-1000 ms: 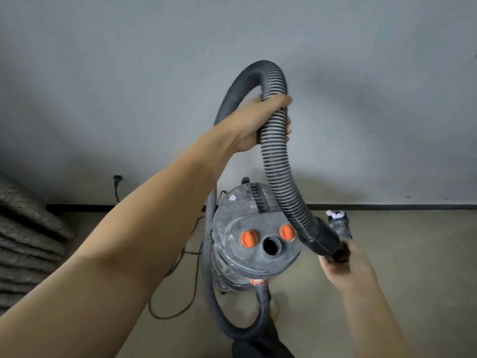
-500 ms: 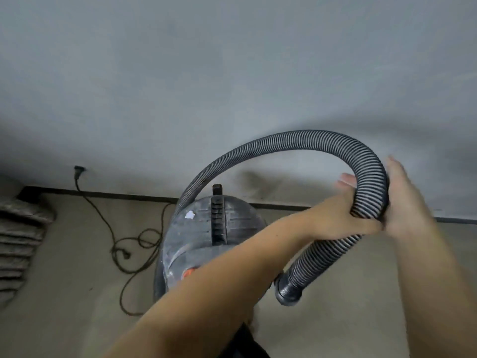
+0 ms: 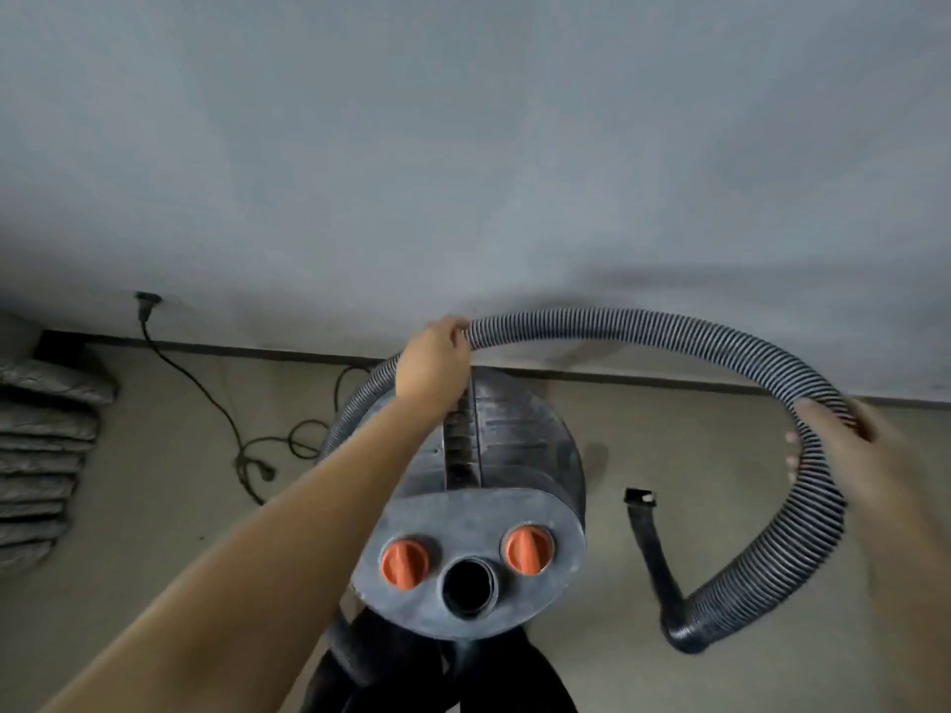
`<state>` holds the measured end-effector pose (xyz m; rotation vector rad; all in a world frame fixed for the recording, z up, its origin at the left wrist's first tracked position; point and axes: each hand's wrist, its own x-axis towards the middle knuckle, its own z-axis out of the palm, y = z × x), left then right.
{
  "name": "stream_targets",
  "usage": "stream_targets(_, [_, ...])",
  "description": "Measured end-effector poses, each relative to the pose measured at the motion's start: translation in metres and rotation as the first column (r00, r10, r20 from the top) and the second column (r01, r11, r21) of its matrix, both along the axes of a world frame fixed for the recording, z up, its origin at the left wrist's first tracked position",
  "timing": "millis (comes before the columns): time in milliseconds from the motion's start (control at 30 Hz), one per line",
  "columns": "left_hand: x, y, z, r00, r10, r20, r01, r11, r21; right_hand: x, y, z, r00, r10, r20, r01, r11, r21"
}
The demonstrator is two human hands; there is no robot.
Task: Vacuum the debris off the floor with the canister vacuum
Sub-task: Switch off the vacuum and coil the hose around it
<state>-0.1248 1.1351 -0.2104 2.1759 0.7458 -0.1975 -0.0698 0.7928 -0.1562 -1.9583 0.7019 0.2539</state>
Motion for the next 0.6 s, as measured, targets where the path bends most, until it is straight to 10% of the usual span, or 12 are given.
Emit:
stream_targets(233, [0.035, 0.037, -0.079, 0.860, -0.382, -0.339, 0.433, 0.897, 0.088, -0.038, 0.003, -0.081, 0.971, -0.230, -0.060, 0.225, 0.971, -0.082])
stream_targets(600, [0.086, 0.041, -0.103, 0.718, -0.430, -0.548, 0.633, 0.731, 0.256, -0.077, 0.016, -0.136, 0.957, -0.257, -0.135, 0.258, 0.966, -0.011])
